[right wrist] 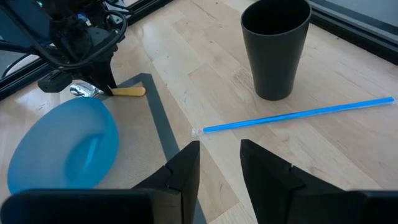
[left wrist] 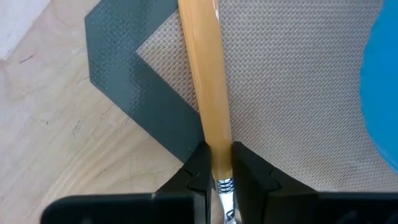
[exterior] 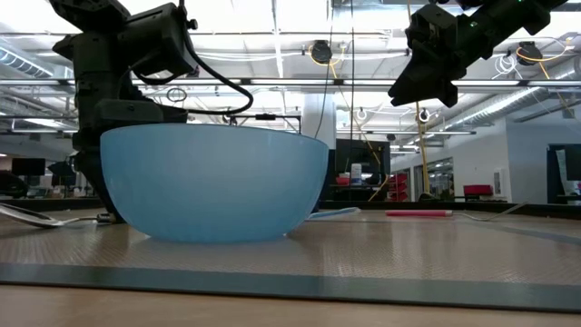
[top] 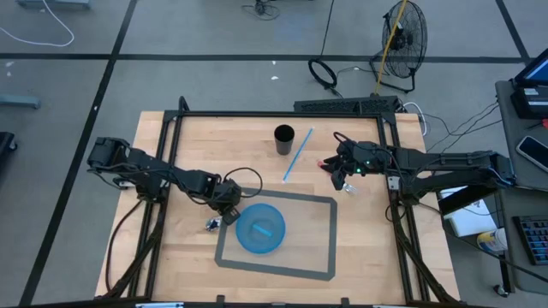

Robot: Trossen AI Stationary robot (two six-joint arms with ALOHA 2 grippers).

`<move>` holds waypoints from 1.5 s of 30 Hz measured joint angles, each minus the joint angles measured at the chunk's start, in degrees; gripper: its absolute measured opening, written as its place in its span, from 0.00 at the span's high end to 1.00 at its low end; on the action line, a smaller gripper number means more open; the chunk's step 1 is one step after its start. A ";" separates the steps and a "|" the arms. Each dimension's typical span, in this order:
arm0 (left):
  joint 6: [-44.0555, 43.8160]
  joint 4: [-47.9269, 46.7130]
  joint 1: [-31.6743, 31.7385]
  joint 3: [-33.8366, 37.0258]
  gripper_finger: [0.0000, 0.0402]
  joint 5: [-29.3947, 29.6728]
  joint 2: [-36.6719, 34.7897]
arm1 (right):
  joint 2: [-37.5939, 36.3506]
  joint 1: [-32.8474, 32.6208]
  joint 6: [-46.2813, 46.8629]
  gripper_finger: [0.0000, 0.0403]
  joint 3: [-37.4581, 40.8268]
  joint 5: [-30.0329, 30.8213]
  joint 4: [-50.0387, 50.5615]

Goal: Pick & Place Utensil
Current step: Put the yellow spoon into the blue bowl

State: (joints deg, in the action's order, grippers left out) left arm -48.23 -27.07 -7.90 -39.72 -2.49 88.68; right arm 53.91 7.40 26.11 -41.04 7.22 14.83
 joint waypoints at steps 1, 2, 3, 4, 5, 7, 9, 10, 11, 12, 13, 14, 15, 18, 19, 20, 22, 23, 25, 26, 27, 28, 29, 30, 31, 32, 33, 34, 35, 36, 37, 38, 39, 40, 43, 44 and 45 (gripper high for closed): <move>-0.13 0.02 0.00 0.00 0.90 0.11 0.00 | 0.00 0.00 -0.04 0.72 0.00 0.00 0.00; -0.24 0.02 0.00 -0.01 0.90 0.19 0.00 | 0.00 0.00 -0.21 0.72 0.00 0.00 0.00; -0.33 0.02 0.00 -0.02 0.90 0.21 0.01 | 0.00 0.00 -0.35 0.72 0.00 0.00 0.00; -0.36 0.02 0.00 -0.02 0.90 0.22 0.02 | 0.00 0.00 -0.42 0.72 0.00 0.00 0.00; -0.39 0.02 0.02 -0.02 0.90 0.23 0.02 | 0.00 0.00 -0.44 0.72 0.00 0.00 0.01; -0.50 0.00 0.04 -0.02 0.90 0.23 -0.04 | 0.00 0.00 -0.46 0.72 0.00 0.02 0.02; -0.54 -0.01 0.04 0.00 0.90 0.40 -0.57 | 0.00 0.00 -0.46 0.72 0.00 0.00 0.02; -0.58 0.06 0.04 0.00 0.90 0.42 -0.59 | 0.00 0.00 -0.46 0.72 0.00 0.00 0.02; -0.78 -0.06 0.04 -0.01 0.90 0.57 -1.04 | 0.00 0.00 -0.46 0.72 0.00 0.00 0.02; -0.86 -0.50 0.04 0.02 0.90 0.93 -1.79 | 0.00 0.00 -0.48 0.72 0.00 0.00 0.04; -0.88 -0.97 0.04 0.02 0.91 1.26 -2.35 | 0.00 0.00 -0.65 0.72 0.00 0.02 0.07; -0.94 -1.12 0.04 -0.01 0.94 1.52 -2.64 | 0.00 0.00 -0.77 0.72 0.00 0.00 0.04; -0.85 -1.41 0.04 0.00 0.97 2.25 -3.17 | 0.00 0.00 -0.90 0.72 0.00 0.02 0.07; -0.88 -2.64 0.09 0.08 0.99 3.28 -4.89 | 0.00 0.00 -1.28 0.72 0.00 0.10 0.07; -1.00 -2.86 0.11 0.11 0.99 3.53 -5.15 | 0.00 0.00 -1.31 0.72 0.00 0.13 0.09; -1.02 -3.21 0.19 0.11 0.99 3.69 -5.50 | 0.00 0.00 -1.31 0.72 0.00 0.15 0.08; -0.94 -3.78 0.26 0.17 0.99 4.40 -6.06 | 0.00 0.00 -1.31 0.72 0.00 0.17 0.08; -0.98 -3.87 0.34 0.20 1.00 4.43 -6.08 | 0.00 0.00 -1.31 0.72 0.00 0.17 0.07; -1.41 -3.68 0.57 0.20 0.99 3.60 -6.08 | 0.00 0.00 -1.31 0.72 0.00 0.16 0.07; -1.26 -3.59 0.73 0.20 0.98 2.40 -6.10 | 0.00 0.00 -1.31 0.72 0.00 0.17 0.07; -0.43 -3.23 0.89 0.20 0.96 1.26 -6.00 | 0.00 0.00 -1.31 0.72 0.00 0.17 0.04; 0.36 -2.88 0.98 0.14 0.95 0.30 -5.73 | 0.00 0.00 -1.31 0.72 0.00 0.16 0.04; 0.94 -2.68 1.16 0.07 0.93 -0.52 -5.46 | 0.00 0.00 -1.29 0.72 0.00 0.17 0.05; 1.44 -2.63 1.29 0.07 0.91 -1.20 -5.32 | 0.00 0.00 -1.17 0.72 0.00 0.17 0.03; 1.96 -2.61 1.50 0.05 0.89 -1.87 -5.29 | 0.00 0.00 -1.14 0.72 0.00 0.16 0.02; 2.31 -2.59 1.59 0.03 0.87 -2.31 -5.28 | 0.00 0.00 -1.12 0.72 0.00 0.15 0.02; 2.64 -2.46 1.60 0.02 0.84 -2.62 -5.27 | 0.01 0.00 -1.05 0.72 0.00 0.13 0.02; 2.90 -2.30 1.55 0.02 0.82 -2.85 -5.27 | 0.00 0.00 -0.79 0.72 0.00 0.12 0.02; 3.14 -2.16 1.55 0.02 0.80 -2.88 -5.27 | 0.00 0.00 -0.61 0.72 0.00 0.13 0.00; 3.14 -2.15 1.55 0.02 0.78 -2.90 -5.27 | 0.01 0.00 -0.46 0.72 0.00 0.12 0.01; 3.20 -2.15 1.55 0.00 0.77 -2.92 -5.27 | 0.00 0.00 -0.46 0.72 0.00 0.13 0.02; 3.41 -2.17 1.55 0.00 0.75 -2.94 -5.27 | 0.00 0.00 -0.45 0.72 0.00 0.13 0.00; 3.60 -2.19 1.55 0.00 0.73 -2.94 -5.26 | 0.00 0.00 -0.44 0.72 0.00 0.13 0.01; 3.63 -2.18 1.47 0.16 0.72 -2.91 -5.19 | 0.00 0.00 -0.44 0.72 0.00 0.13 0.00; 3.22 -1.34 1.14 0.96 0.69 -2.53 -3.88 | 0.01 0.00 -0.44 0.72 0.00 0.15 0.00; 3.15 -1.07 0.91 1.28 0.68 -2.61 -3.74 | 0.00 0.00 -0.44 0.72 0.00 0.15 0.02; 3.13 -0.98 0.69 1.50 0.68 -2.73 -3.30 | 0.00 0.00 -0.44 0.72 0.00 0.15 0.02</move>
State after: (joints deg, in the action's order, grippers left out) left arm -45.10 -28.05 -7.21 -38.23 -5.22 85.38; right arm 53.91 7.40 25.67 -41.04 7.38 14.85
